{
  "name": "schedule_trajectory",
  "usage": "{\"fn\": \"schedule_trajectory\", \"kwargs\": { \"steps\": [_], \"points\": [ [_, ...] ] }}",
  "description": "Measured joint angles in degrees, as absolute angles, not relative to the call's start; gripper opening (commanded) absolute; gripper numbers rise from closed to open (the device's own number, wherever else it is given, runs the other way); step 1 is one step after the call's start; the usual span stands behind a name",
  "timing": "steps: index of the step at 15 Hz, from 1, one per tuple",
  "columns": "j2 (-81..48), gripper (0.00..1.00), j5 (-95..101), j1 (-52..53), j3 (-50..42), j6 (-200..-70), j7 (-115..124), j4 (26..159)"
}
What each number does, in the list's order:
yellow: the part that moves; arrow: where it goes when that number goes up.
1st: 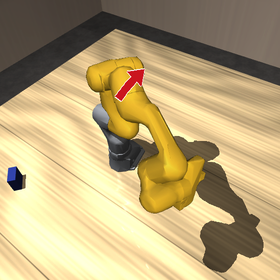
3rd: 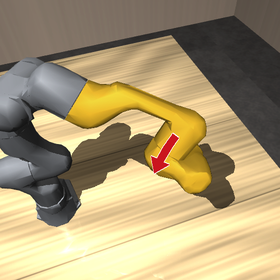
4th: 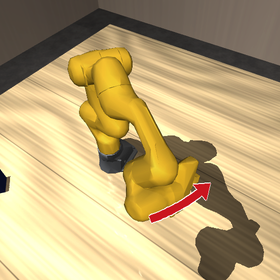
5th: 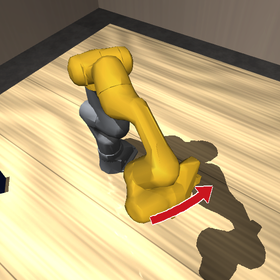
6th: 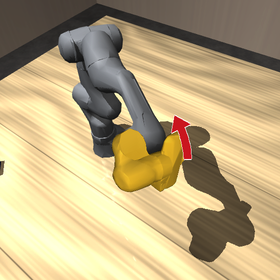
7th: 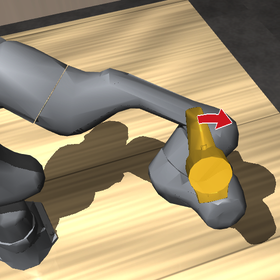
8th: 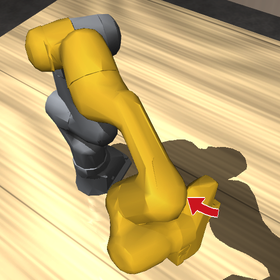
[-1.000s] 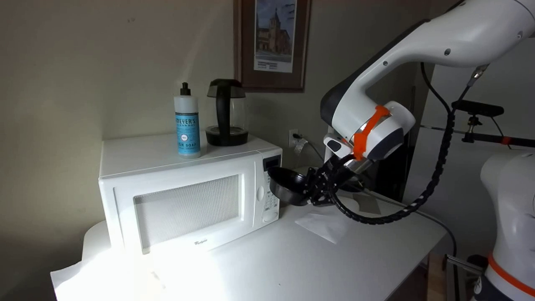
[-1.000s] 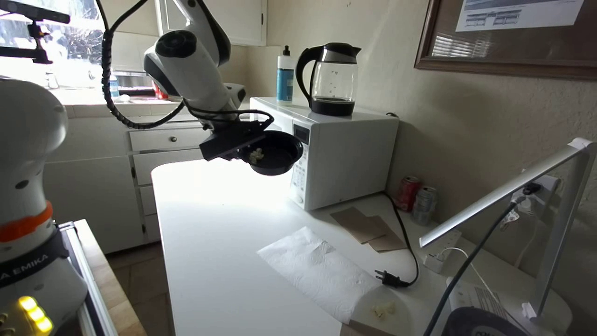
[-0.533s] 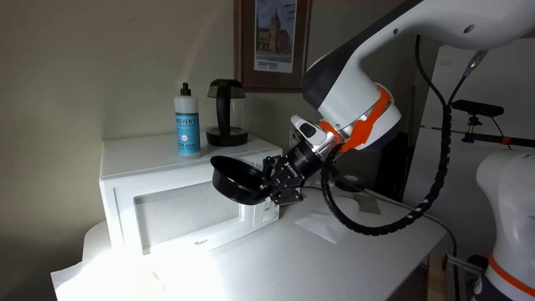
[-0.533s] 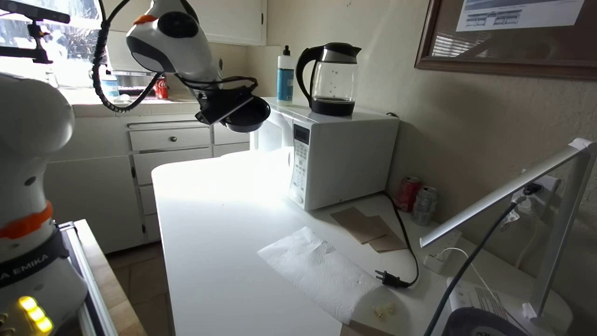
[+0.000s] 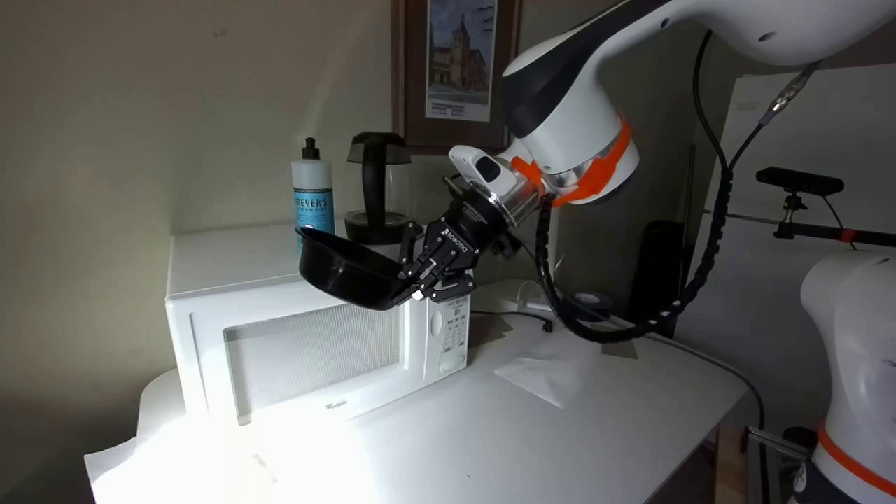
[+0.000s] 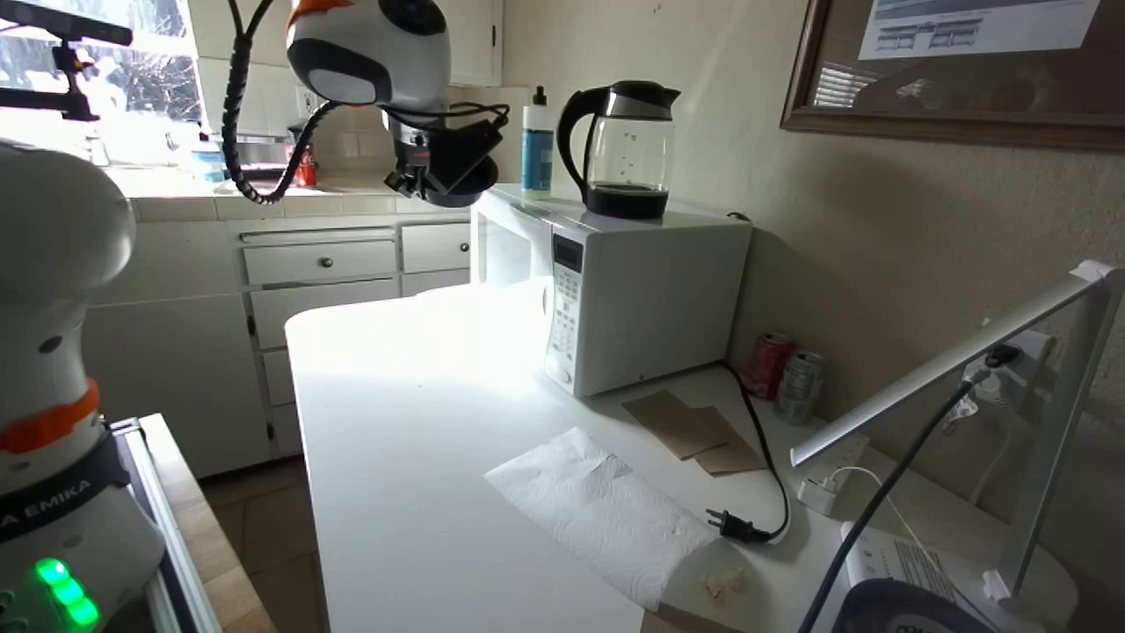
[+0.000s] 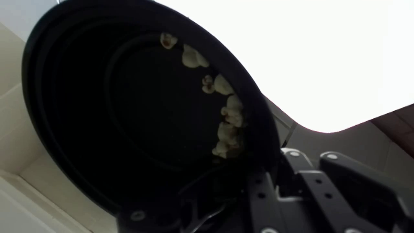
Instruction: Pick up the black bowl and put it on the microwave
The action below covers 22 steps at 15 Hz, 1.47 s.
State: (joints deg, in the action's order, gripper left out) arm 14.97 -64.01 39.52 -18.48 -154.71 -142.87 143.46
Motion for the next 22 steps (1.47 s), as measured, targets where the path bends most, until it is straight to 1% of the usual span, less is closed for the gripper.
{"fn": "schedule_trajectory", "kwargs": {
  "steps": [1, 5, 7, 9, 13, 14, 17, 19, 20, 22],
  "points": [
    [15.0, 0.01, -63.8, 39.5, -18.5, -154.7, -142.9, 143.5],
    [14.6, 0.01, -63.0, 39.6, -18.2, -154.9, -143.2, 142.5],
    [13.3, 0.01, -58.1, 39.6, -17.9, -154.7, -142.6, 139.2],
    [10.5, 0.01, -52.4, 34.8, -13.8, -150.1, -141.0, 133.9],
    [3.1, 0.01, -37.5, 22.8, -5.6, -135.8, -132.0, 119.6],
    [1.4, 0.06, -34.9, 20.6, -4.3, -133.5, -130.1, 116.0],
    [-2.9, 0.06, -34.3, 16.9, -1.7, -131.0, -129.5, 107.5],
    [-4.1, 0.06, -34.3, 16.5, -1.3, -130.9, -129.5, 106.0],
    [-4.4, 0.01, -34.3, 16.5, -1.2, -130.9, -129.5, 105.9],
    [-4.6, 0.01, -34.3, 15.8, -0.4, -130.9, -129.5, 105.8]
  ]
}}
